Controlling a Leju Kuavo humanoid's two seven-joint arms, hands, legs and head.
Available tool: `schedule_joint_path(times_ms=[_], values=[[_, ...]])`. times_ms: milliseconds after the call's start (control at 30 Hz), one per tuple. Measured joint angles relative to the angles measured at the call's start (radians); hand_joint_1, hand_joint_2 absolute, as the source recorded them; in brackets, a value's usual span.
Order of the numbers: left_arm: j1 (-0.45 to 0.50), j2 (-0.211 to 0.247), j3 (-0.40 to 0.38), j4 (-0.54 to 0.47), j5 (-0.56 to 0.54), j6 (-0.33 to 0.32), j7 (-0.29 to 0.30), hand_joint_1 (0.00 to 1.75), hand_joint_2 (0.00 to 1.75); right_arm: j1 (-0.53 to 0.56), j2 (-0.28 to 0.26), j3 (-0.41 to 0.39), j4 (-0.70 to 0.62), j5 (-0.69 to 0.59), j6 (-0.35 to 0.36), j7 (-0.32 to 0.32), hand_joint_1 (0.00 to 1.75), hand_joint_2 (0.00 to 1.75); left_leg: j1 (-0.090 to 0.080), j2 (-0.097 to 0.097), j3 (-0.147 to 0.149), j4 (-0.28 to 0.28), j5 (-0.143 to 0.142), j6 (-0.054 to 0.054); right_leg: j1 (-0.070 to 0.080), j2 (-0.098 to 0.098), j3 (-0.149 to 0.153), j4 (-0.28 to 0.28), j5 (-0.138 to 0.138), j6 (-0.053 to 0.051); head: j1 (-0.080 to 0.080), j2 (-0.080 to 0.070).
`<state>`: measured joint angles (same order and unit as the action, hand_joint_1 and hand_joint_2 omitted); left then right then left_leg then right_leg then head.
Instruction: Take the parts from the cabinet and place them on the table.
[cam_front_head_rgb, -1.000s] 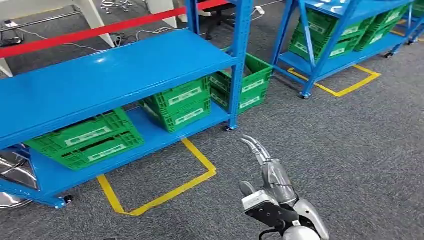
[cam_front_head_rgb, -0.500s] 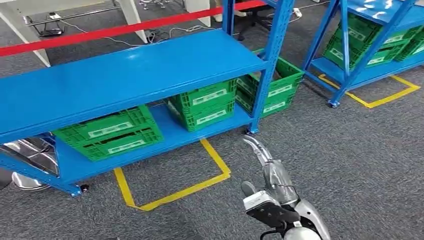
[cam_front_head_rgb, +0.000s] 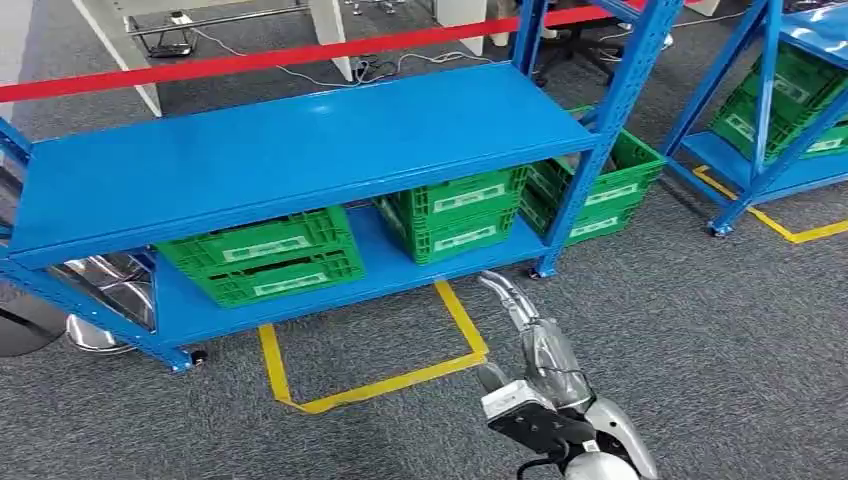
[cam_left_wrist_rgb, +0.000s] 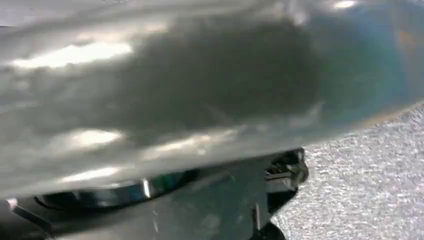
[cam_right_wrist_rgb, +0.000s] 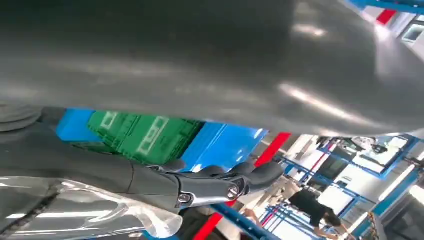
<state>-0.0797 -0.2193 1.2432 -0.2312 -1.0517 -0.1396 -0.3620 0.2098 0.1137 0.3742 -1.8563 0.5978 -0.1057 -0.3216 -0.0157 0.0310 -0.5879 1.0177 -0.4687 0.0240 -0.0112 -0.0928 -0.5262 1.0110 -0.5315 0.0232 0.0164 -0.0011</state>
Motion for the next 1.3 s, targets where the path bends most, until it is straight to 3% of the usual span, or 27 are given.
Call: schedule_joint_path(times_ms=[33, 67, 100, 167, 200, 233, 267, 300, 333, 367, 400, 500, 533, 567, 600, 667, 700, 733, 800, 833, 867, 900, 1000, 1033, 1067, 1100, 1300], values=[[0.003, -0.001, 0.001, 0.0, 0.0, 0.0, 0.0, 0.0, 0.0, -0.001, 0.0, 0.0, -0.001, 0.0, 0.0, 0.0, 0.0, 0.0, 0.013, -0.007, 0.012, -0.015, 0.008, 0.006, -0.004, 0.014, -0.005, 0.006, -0.011, 0.007, 0.001, 0.0], [0.001, -0.001, 0.002, 0.0, 0.0, 0.0, 0.0, 0.0, 0.0, -0.001, 0.0, 0.0, -0.002, 0.0, 0.0, -0.001, 0.0, 0.0, 0.013, -0.015, 0.015, -0.018, 0.009, 0.011, -0.002, 0.049, -0.017, 0.035, -0.029, 0.009, 0.005, 0.0], [-0.002, -0.002, 0.003, 0.0, 0.002, 0.0, 0.0, 0.0, 0.0, -0.001, 0.0, 0.0, -0.001, 0.0, 0.0, -0.001, 0.0, 0.0, 0.014, -0.022, 0.014, -0.018, 0.009, 0.014, -0.003, 0.073, -0.05, 0.103, -0.064, 0.008, 0.009, 0.0], [-0.004, -0.005, 0.005, 0.0, 0.002, 0.0, 0.0, 0.0, 0.0, 0.004, 0.0, -0.002, 0.0, 0.0, 0.0, 0.002, 0.0, 0.0, 0.012, -0.039, 0.014, -0.018, 0.007, 0.018, -0.003, 0.089, -0.138, 0.264, -0.127, 0.011, 0.011, 0.0], [-0.002, -0.005, 0.006, 0.0, 0.002, 0.0, 0.0, 0.0, 0.0, 0.003, 0.0, -0.001, 0.001, 0.0, 0.0, 0.002, 0.0, 0.0, 0.012, -0.047, 0.015, -0.017, 0.007, 0.018, -0.002, 0.09, -0.166, 0.306, -0.129, 0.013, 0.011, 0.0], [-0.001, -0.005, 0.006, 0.0, 0.002, 0.0, 0.0, 0.0, 0.0, 0.003, 0.0, -0.002, 0.001, 0.0, 0.0, 0.003, 0.0, 0.0, 0.012, -0.055, 0.016, -0.017, 0.006, 0.018, -0.003, 0.09, -0.171, 0.299, -0.106, 0.013, 0.011, 0.0], [-0.001, -0.005, 0.006, 0.0, 0.002, -0.001, 0.0, 0.0, 0.0, 0.003, 0.0, -0.002, 0.001, 0.0, 0.0, 0.003, 0.0, 0.0, 0.012, -0.065, 0.018, -0.016, 0.005, 0.017, -0.003, 0.09, -0.157, 0.257, -0.069, 0.013, 0.011, 0.0], [-0.002, -0.005, 0.007, 0.0, 0.002, -0.001, 0.0, 0.0, 0.0, 0.002, 0.0, -0.002, 0.002, 0.0, 0.001, 0.003, 0.0, 0.0, 0.013, -0.077, 0.021, -0.014, 0.002, 0.013, -0.005, 0.094, -0.118, 0.166, -0.01, 0.012, 0.011, 0.0], [-0.002, -0.006, 0.007, 0.0, 0.002, -0.002, 0.0, 0.0, 0.0, 0.002, 0.0, -0.002, 0.002, 0.0, 0.001, 0.003, 0.0, 0.0, 0.014, -0.088, 0.022, -0.009, -0.001, 0.008, -0.008, 0.109, -0.076, 0.071, 0.038, 0.011, 0.011, 0.0], [-0.003, -0.006, 0.007, 0.0, 0.002, -0.002, 0.0, 0.0, 0.0, 0.0, 0.0, -0.002, 0.002, 0.0, 0.001, 0.003, 0.0, 0.0, 0.013, -0.093, 0.018, -0.004, -0.005, 0.002, -0.013, 0.152, -0.054, 0.029, 0.03, 0.012, 0.011, 0.0], [-0.005, -0.006, 0.007, 0.0, 0.002, -0.002, 0.0, 0.0, 0.0, 0.001, 0.0, -0.002, 0.003, 0.0, 0.001, 0.003, 0.0, 0.0, 0.009, -0.103, 0.009, 0.009, -0.009, -0.004, -0.014, 0.158, -0.045, 0.016, 0.028, 0.007, 0.01, 0.0], [-0.001, -0.005, 0.007, 0.0, 0.002, -0.002, 0.0, 0.0, 0.0, -0.001, 0.0, -0.001, 0.003, 0.001, 0.003, 0.003, 0.0, 0.0, 0.016, -0.119, 0.005, 0.001, -0.001, -0.018, -0.006, 0.138, -0.047, 0.019, 0.032, -0.007, 0.011, 0.0], [-0.001, -0.004, 0.008, 0.0, 0.002, -0.002, 0.0, 0.0, 0.0, -0.004, 0.0, -0.001, 0.003, 0.001, 0.006, 0.004, 0.0, 0.0, 0.017, -0.117, 0.004, 0.006, -0.008, -0.022, -0.016, 0.126, -0.043, 0.013, 0.036, -0.014, 0.011, 0.0], [-0.002, -0.005, 0.008, 0.0, 0.002, -0.002, 0.0, 0.0, 0.0, -0.006, 0.0, -0.001, 0.003, 0.001, 0.008, 0.004, 0.0, 0.0, 0.013, -0.084, -0.005, 0.031, -0.024, -0.03, -0.014, 0.118, -0.038, 0.011, 0.033, -0.019, 0.005, 0.0], [-0.004, -0.005, 0.008, 0.0, 0.002, -0.002, 0.0, 0.0, 0.0, -0.007, 0.001, -0.001, 0.003, 0.001, 0.008, 0.004, 0.0, 0.0, 0.015, -0.064, -0.032, 0.086, -0.055, -0.036, -0.014, 0.106, -0.036, 0.011, 0.03, -0.026, -0.002, 0.0], [-0.007, -0.005, 0.008, 0.0, 0.002, -0.002, 0.0, 0.0, 0.0, -0.006, 0.001, -0.001, 0.003, 0.001, 0.011, 0.006, 0.0, 0.0, 0.02, -0.048, -0.11, 0.244, -0.121, -0.043, -0.01, 0.083, -0.034, 0.011, 0.027, -0.03, 0.0, 0.0], [-0.005, -0.005, 0.008, 0.0, 0.002, -0.002, 0.0, 0.0, 0.0, -0.007, 0.001, -0.001, 0.003, 0.001, 0.012, 0.006, 0.0, 0.0, 0.022, -0.045, -0.136, 0.294, -0.131, -0.045, -0.01, 0.072, -0.034, 0.011, 0.025, -0.031, -0.001, 0.0], [-0.003, -0.005, 0.008, 0.0, 0.002, -0.002, 0.0, 0.0, 0.0, -0.008, 0.001, -0.001, 0.003, 0.001, 0.012, 0.006, 0.0, 0.0, 0.022, -0.045, -0.138, 0.296, -0.119, -0.044, -0.009, 0.064, -0.032, 0.011, 0.025, -0.031, -0.001, 0.0], [-0.001, -0.005, 0.008, 0.0, 0.002, -0.002, 0.0, 0.0, 0.0, -0.009, 0.001, -0.001, 0.003, 0.001, 0.012, 0.008, 0.0, 0.0, 0.021, -0.043, -0.085, 0.186, -0.045, -0.037, -0.007, 0.049, -0.028, 0.011, 0.022, -0.029, -0.001, 0.0], [-0.002, -0.005, 0.008, 0.0, 0.002, -0.002, 0.0, 0.0, 0.0, -0.011, 0.002, -0.001, 0.003, 0.001, 0.012, 0.008, 0.0, 0.0, 0.018, -0.028, -0.034, 0.087, 0.0, -0.028, -0.006, 0.041, -0.024, 0.011, 0.02, -0.027, -0.001, 0.0], [-0.003, -0.004, 0.008, 0.0, 0.002, -0.002, 0.0, 0.0, 0.0, -0.013, 0.003, -0.001, 0.003, 0.001, 0.012, 0.007, 0.0, 0.0, 0.01, 0.004, 0.001, 0.017, 0.011, -0.017, -0.006, 0.034, -0.021, 0.011, 0.018, -0.025, 0.0, 0.0], [-0.007, -0.003, 0.008, 0.0, 0.002, -0.002, 0.0, 0.0, 0.0, -0.014, 0.003, -0.001, 0.003, 0.001, 0.012, 0.007, 0.0, 0.0, 0.002, 0.019, 0.008, 0.0, -0.004, -0.013, 0.002, 0.028, -0.023, 0.013, 0.014, -0.018, 0.0, 0.0], [-0.002, -0.004, 0.008, 0.0, 0.0, -0.002, 0.0, 0.0, 0.0, -0.016, 0.003, -0.001, 0.003, -0.012, 0.021, -0.001, 0.0, 0.0, 0.0, 0.0, 0.005, -0.005, 0.001, -0.008, -0.001, 0.013, -0.015, -0.002, 0.018, -0.005, 0.0, 0.0], [0.001, -0.004, 0.008, 0.0, -0.001, -0.002, 0.0, 0.0, 0.0, -0.016, 0.003, -0.002, 0.003, -0.02, 0.023, -0.006, 0.0, 0.0, 0.006, 0.0, 0.012, -0.015, 0.012, -0.023, 0.004, 0.015, -0.022, -0.003, 0.013, -0.026, 0.003, 0.0], [0.001, -0.004, 0.008, 0.0, -0.002, -0.002, 0.0, 0.0, 0.0, -0.018, 0.004, -0.002, 0.002, -0.026, 0.024, -0.011, 0.0, 0.0, 0.005, -0.001, 0.013, -0.015, 0.01, -0.022, 0.003, 0.016, -0.021, -0.006, 0.016, -0.035, 0.004, 0.0], [0.0, -0.004, 0.008, 0.0, -0.002, -0.002, 0.0, 0.0, 0.0, -0.019, 0.004, -0.002, 0.003, -0.027, 0.027, -0.011, 0.0, 0.0, 0.005, -0.001, 0.014, -0.015, 0.007, -0.018, 0.003, 0.016, -0.018, -0.009, 0.017, -0.025, 0.004, 0.0], [0.0, -0.005, 0.008, 0.0, -0.002, -0.003, 0.0, 0.0, 0.0, -0.018, 0.003, -0.003, 0.003, -0.03, 0.032, -0.011, 0.0, 0.0, 0.003, 0.0, 0.017, -0.015, 0.004, -0.01, 0.001, 0.02, 0.001, -0.024, 0.024, -0.008, 0.003, 0.0]])
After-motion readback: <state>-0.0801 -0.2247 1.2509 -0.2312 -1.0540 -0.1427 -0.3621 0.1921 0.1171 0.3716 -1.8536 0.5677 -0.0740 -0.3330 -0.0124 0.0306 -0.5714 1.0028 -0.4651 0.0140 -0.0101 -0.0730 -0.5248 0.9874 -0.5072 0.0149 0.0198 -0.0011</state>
